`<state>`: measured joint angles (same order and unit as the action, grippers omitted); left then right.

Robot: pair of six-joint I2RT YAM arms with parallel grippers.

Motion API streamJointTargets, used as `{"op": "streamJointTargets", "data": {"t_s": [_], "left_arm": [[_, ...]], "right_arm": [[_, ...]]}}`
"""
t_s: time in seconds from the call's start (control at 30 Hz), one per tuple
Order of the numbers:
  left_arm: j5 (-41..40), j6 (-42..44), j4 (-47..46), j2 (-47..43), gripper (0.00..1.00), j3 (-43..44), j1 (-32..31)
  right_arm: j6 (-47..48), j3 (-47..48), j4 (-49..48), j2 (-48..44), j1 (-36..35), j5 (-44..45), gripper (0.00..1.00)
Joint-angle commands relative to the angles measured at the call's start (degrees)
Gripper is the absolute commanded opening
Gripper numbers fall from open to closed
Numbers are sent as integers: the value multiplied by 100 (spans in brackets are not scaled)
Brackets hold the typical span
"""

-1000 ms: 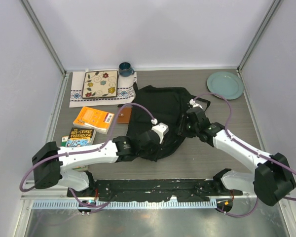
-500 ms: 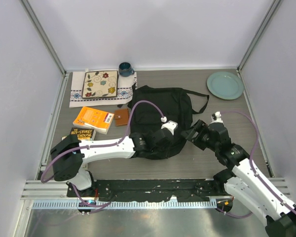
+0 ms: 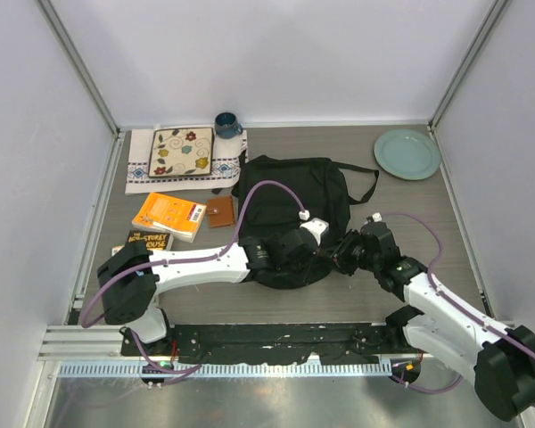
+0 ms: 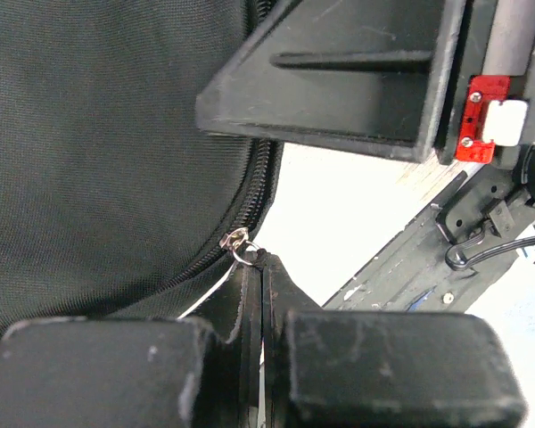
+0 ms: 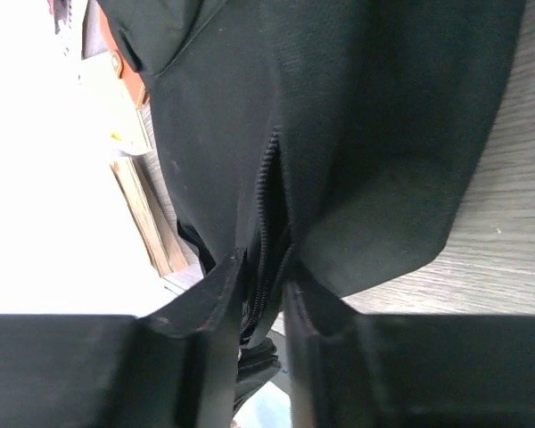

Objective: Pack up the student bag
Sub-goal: Unzip the student bag at the center of the board.

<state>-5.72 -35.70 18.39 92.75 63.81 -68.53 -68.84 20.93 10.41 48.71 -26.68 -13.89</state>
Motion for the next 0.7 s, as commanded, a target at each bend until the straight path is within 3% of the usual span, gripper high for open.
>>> {"op": "streamJointTargets", "data": {"t_s": [0.0,0.03,0.17,0.37,0.67], "left_arm": [[-52,309,5,-2,0,342,24],[-87,379,180,-11,0,360,50],[-316,704,682,-195,0,316,505],[466,924,999,-407,0,26,1745],[1529,1355,1544,-336,0,-255,2239]], "right_arm": [[-165,17,-593,130,-31,-53,10],[-113,-27,-576,113,-31,17,0],[510,-54,161,69,-31,544,0],[1012,-413,435,-81,-31,774,0],[1407,-257,566,-72,-4,1343,0]]}}
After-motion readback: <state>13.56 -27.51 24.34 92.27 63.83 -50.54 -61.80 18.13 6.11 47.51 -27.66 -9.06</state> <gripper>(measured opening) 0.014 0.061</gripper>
